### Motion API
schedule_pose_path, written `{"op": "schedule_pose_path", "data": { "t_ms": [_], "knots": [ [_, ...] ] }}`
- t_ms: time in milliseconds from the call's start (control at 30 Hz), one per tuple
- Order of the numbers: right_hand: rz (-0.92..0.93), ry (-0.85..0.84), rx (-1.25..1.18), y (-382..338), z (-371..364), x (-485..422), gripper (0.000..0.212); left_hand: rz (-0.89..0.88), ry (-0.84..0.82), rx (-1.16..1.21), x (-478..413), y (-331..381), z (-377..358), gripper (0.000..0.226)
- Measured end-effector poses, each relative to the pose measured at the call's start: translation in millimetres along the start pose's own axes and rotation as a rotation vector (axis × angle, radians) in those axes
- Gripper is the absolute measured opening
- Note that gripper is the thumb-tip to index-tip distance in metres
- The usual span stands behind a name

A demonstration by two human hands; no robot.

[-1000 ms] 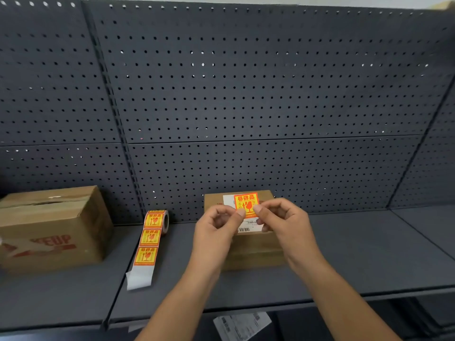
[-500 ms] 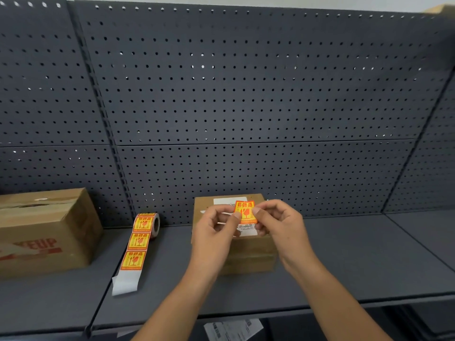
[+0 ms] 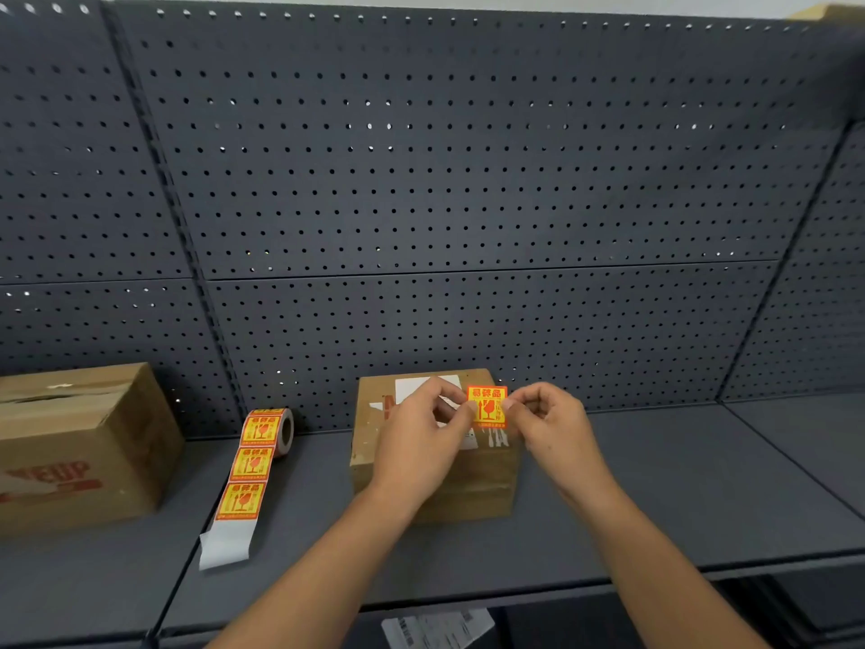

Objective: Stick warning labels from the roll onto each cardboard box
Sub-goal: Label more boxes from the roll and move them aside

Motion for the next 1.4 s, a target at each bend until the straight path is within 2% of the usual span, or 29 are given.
{"op": "schedule_pose_path", "data": {
  "t_ms": [100,267,433,700,1400],
  "knots": [
    [-0.008,0.01,0.037,5,1,1,0.009,-0.022,0.007,-0.11,-1,3,-3,0.016],
    [-0.005,-0.015,0.109,9,2,2,0.007,-0.1,0.025,-0.294,0,4,-7,0.016],
    [0.007,0.03,0.146,13,6,1,0.011,-0.215,0.051,-0.446,1,5,-12,0.017],
    [-0.024,0.008,0.195,19,8,-1,0.011,-0.159,-0.004,-0.334,-2,-1,-20,0.018],
    [-0.073,-0.012,0.233,26,7,-6,0.014,-0.116,-0.007,-0.308,-7,-16,-34,0.016]
  ]
}}
Point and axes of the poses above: each hand's wrist, its own x-axis away from the middle knuckle, its own z-axis out of the back of the hand, y = z × x, the point moved 2 cm from there along -x, towards the middle knuckle, and after that the axes turned 10 degrees about -x, right-handed, at the moved point
